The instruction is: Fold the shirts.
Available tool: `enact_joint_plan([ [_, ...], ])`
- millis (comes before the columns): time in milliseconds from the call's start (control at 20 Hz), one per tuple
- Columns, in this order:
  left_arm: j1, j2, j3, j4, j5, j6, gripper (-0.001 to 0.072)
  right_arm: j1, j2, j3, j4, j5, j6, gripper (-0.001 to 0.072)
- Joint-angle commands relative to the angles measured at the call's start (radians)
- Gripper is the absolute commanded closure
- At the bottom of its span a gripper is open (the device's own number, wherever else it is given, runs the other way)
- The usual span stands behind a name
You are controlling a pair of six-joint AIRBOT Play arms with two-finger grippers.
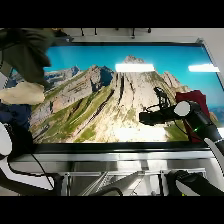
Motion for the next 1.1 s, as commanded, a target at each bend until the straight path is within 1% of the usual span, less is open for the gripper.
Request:
enact_joint_plan([
  [0,-0.168,0.13,-0.058,-0.13,-0.36,-0.032,0.0697,0.0,0.0,0.0,0.0,0.001,0.0,0.0691],
  [100,-0.282,0.206,-0.2,-0.13,-0.435,-0.083,0.07,0.0,0.0,0.0,0.0,0.0,0.0,0.0691],
  [150,-0.333,0.246,-0.285,-0.13,-0.429,-0.099,0.0701,0.0,0.0,0.0,0.0,0.0,0.0,0.0691],
  [250,-0.433,0.319,-0.455,-0.121,-0.378,-0.129,0.0699,0.0,0.0,0.0,0.0,0.0,0.0,0.0691],
  [350,-0.502,0.363,-0.601,-0.125,-0.28,-0.163,0.0694,0.0,0.0,0.0,0.0,0.0,0.0,0.0691],
  [400,-0.526,0.372,-0.653,-0.127,-0.256,-0.182,0.0692,0.0,0.0,0.0,0.0,0.0,0.0,0.0691],
  [450,-0.542,0.375,-0.688,-0.127,-0.256,-0.187,0.0612,0.0,0.0,0.0,0.002,0.0,0.005,0.0691],
  [500,-0.552,0.375,-0.71,-0.128,-0.277,-0.196,0.0144,0.0,0.0,0.0,0.007,0.0,0.004,0.0691],
  [550,-0.557,0.375,-0.728,-0.128,-0.291,-0.236,0.0018,0.0,0.0,0.0,0.008,0.002,0.004,0.0691],
  [650,-0.557,0.377,-0.75,-0.131,-0.355,-0.242,0.0019,0.0,0.001,0.0,0.008,0.047,0.002,0.0691],
  [700,-0.557,0.392,-0.774,-0.13,-0.392,-0.241,0.0019,0.0,0.001,0.0,0.007,0.064,-0.017,0.0691],
  [750,-0.557,0.42,-0.813,-0.119,-0.42,-0.24,0.0019,-0.005,0.001,0.004,0.003,0.078,-0.048,0.0691],
  [850,-0.557,0.51,-0.935,-0.056,-0.445,-0.24,0.002,-0.063,-0.003,0.027,-0.001,0.09,-0.053,0.0673],
  [900,-0.557,0.568,-1.012,-0.006,-0.44,-0.253,0.002,-0.108,-0.006,0.04,0.0,0.091,-0.076,0.0503],
  [950,-0.557,0.637,-1.104,0.03,-0.424,-0.276,0.0019,-0.162,-0.013,0.053,0.0,0.091,-0.112,0.0355],
  [1050,-0.547,0.772,-1.287,0.023,-0.328,-0.295,0.0019,-0.278,-0.06,0.072,0.001,0.09,-0.183,0.0344],
])
